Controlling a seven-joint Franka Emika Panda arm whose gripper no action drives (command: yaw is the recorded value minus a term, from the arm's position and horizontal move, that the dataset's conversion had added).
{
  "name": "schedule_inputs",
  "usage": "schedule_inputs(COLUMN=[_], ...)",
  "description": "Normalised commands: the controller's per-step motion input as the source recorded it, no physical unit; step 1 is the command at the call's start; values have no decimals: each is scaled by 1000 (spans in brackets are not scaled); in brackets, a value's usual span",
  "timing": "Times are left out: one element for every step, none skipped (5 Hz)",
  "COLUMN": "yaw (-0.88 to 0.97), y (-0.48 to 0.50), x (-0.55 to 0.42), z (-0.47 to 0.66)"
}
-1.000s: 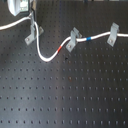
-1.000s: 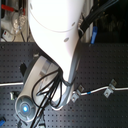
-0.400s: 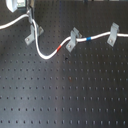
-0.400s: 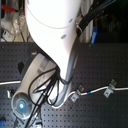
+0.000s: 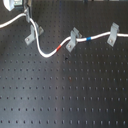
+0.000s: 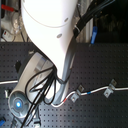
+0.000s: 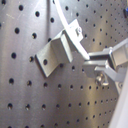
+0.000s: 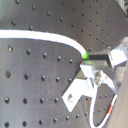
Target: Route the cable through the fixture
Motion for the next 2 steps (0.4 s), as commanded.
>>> schedule_inputs(yaw=[-200, -131], y=[-320, -201], x=[-24, -133], z=[94, 195])
